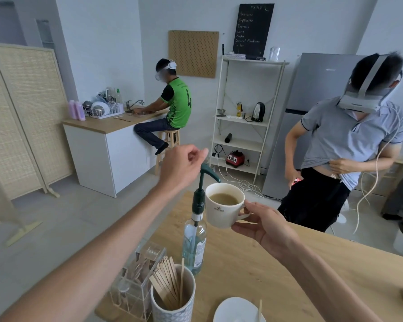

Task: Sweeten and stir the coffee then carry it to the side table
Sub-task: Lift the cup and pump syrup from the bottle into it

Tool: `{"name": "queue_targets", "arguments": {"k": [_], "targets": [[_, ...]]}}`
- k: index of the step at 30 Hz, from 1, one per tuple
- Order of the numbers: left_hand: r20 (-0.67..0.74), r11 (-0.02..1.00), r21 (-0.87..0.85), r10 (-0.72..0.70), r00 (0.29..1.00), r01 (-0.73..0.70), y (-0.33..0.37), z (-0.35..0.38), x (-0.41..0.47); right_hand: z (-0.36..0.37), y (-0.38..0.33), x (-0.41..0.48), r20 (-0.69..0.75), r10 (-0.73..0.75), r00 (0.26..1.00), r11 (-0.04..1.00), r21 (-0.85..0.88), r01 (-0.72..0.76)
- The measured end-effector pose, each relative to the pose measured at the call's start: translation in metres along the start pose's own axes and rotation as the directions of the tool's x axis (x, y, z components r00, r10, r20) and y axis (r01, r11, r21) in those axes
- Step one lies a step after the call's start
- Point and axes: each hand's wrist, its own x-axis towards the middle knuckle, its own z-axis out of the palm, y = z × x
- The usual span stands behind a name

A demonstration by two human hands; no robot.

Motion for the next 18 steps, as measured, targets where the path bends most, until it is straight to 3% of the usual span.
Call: {"name": "queue_targets", "arguments": {"k": [5, 9, 18], "targets": [[0.260, 0.990, 0.125, -0.098, 0.961, 0.067, -0.004, 0.027, 0.034, 0.001, -0.003, 0.001, -0.005, 0.005, 1.000, 1.000, 0.009, -0.005], [0.423, 0.980, 0.147, -0.184, 0.887, 0.133, -0.006, 0.040, 0.036, 0.001, -0.003, 0.001, -0.002, -0.003, 1.000, 1.000, 0.007, 0.003], [0.481, 0.972, 0.178, -0.220, 0.849, 0.151, -0.008, 0.043, 0.035, 0.000, -0.006, 0.005, -0.011, -0.019, 1.000, 1.000, 0.005, 0.019]]}}
